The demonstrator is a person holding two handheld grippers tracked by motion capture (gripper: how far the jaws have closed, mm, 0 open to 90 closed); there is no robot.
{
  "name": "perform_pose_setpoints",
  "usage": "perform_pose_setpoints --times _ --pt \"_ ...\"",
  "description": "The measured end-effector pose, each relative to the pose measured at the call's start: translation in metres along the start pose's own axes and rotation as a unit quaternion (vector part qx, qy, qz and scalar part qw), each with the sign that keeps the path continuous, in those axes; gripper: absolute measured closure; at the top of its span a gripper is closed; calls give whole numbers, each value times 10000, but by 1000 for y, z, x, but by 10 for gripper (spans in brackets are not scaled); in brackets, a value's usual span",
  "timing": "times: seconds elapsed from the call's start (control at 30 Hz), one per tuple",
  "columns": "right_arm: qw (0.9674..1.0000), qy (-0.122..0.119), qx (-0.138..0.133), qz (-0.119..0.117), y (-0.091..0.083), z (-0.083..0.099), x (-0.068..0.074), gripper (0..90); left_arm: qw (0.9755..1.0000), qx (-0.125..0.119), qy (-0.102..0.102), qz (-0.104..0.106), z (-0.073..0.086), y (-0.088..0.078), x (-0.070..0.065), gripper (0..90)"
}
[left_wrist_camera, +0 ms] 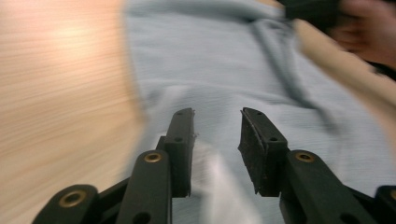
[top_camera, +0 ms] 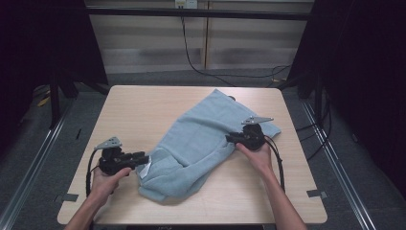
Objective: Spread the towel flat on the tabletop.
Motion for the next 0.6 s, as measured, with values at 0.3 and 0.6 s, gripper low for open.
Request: perform_pose_setpoints --times 0.3,0.6 --pt "9886 -653 120 -1350 2 -4 130 634 9985 341 186 -387 15 20 19 524" --pt "9713 -889 294 -2188 27 3 208 520 9968 639 200 -427 27 27 20 879"
Point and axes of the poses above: each handheld gripper's, and its own axes: y roughly forward along the jaws, z roughly out of its underside, x roughly to its left, the point moved 9 cm from there along y, roughly forward along the jaws, and after that the axes turned 4 degrees about -x, right-handed, at the moved point
